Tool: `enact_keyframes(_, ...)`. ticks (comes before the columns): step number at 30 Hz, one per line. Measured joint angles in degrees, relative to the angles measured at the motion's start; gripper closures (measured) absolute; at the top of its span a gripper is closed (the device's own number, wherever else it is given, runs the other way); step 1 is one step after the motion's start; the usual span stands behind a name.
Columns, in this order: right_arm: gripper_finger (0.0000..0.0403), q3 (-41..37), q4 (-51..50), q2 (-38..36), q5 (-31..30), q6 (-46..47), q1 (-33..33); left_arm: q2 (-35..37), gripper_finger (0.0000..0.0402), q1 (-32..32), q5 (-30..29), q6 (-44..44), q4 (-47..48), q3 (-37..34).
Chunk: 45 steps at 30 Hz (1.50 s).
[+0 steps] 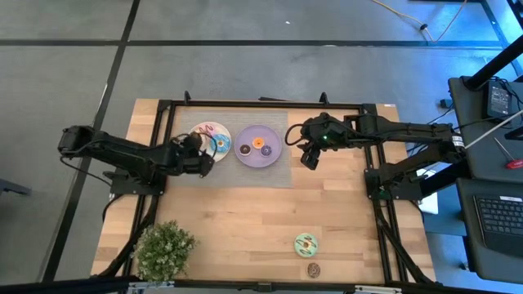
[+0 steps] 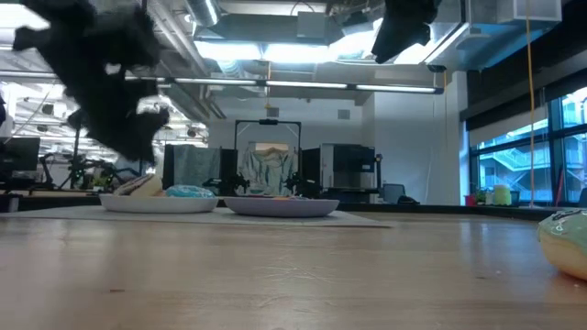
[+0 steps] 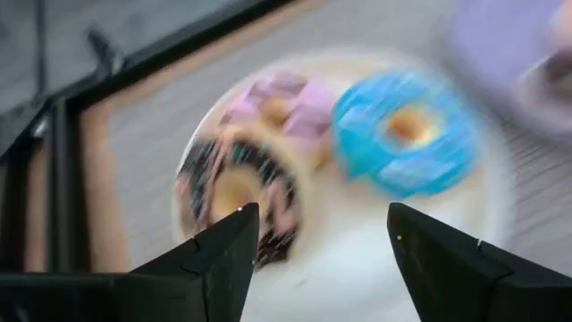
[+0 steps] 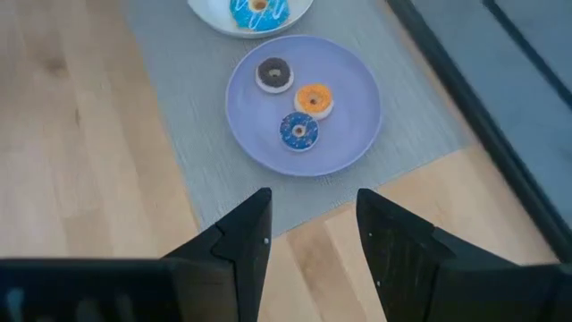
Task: Pick & Place donuts
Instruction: Put the large green donut on the white plate
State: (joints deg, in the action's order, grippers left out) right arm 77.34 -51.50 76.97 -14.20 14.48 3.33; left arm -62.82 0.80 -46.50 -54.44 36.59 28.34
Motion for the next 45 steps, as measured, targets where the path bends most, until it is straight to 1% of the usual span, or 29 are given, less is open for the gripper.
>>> enact_keyframes(3, 0.0236, 0.0, -0.3, 0.0, 2.3, -0.4, 0.0, 2.6, 0.0161, 0.0, 0.8, 2.1, -1.3, 4.2)
enact_keyframes(6, 0.0236, -1.0, 0.8, -0.2, 5.6, -2.4, -0.5, 5.0, 0.0161, 0.0, 3.3, 2.6, -5.3, 7.8)
enact_keyframes(8, 0.0236, -3.7, 1.1, -0.2, 8.5, -4.0, -1.5, 6.0, 0.0162, 0.1, 5.5, 5.5, -9.6, 8.9)
enact_keyframes(10, 0.0236, -7.1, 1.6, 0.0, 11.0, -4.5, -2.8, 6.3, 0.0162, 0.7, 7.3, 10.2, -15.8, 9.1)
enact_keyframes(12, 0.0236, -10.9, 4.5, 0.0, 12.6, -4.4, -4.2, 6.1, 0.0162, 1.5, 8.4, 14.4, -21.2, 9.1)
enact_keyframes(14, 0.0236, -14.1, 7.6, 0.0, 13.0, -4.4, -5.9, 5.0, 0.0162, 2.5, 8.8, 17.2, -26.5, 9.1)
enact_keyframes(18, 0.0236, -19.7, 13.8, -0.1, 13.4, -4.6, -10.6, 2.4, 0.0162, 4.5, 8.7, 20.3, -33.4, 9.1)
enact_keyframes(20, 0.0236, -22.4, 16.7, -0.1, 13.6, -4.5, -12.8, 0.7, 0.0162, 5.2, 8.8, 20.2, -34.8, 9.1)
enact_keyframes(24, 0.0236, -28.3, 26.2, -0.1, 13.4, -6.7, -17.0, -2.6, 0.0162, 5.9, 8.7, 19.0, -36.8, 9.1)
enact_keyframes(27, 0.0236, -32.0, 32.2, -0.1, 14.5, -7.4, -19.9, -5.0, 0.0162, 5.9, 8.9, 17.5, -38.2, 9.1)
enact_keyframes(30, 0.0236, -34.8, 34.5, -0.1, 14.4, -7.2, -22.8, -7.0, 0.0162, 5.9, 8.9, 16.1, -40.3, 9.1)
enact_keyframes(34, 0.0236, -35.7, 36.1, -0.1, 14.4, -7.2, -26.9, -9.1, 0.0162, 5.9, 10.2, 16.1, -43.6, 9.0)
enact_keyframes(38, 0.0236, -34.8, 36.1, 1.0, 14.4, -4.8, -29.9, -9.9, 0.0162, 5.9, 11.5, 16.2, -44.7, 9.0)
enact_keyframes(45, 0.0236, -30.2, 36.7, 8.2, 14.4, 1.2, -32.4, -9.9, 0.0162, 5.9, 12.6, 16.2, -45.9, 9.0)
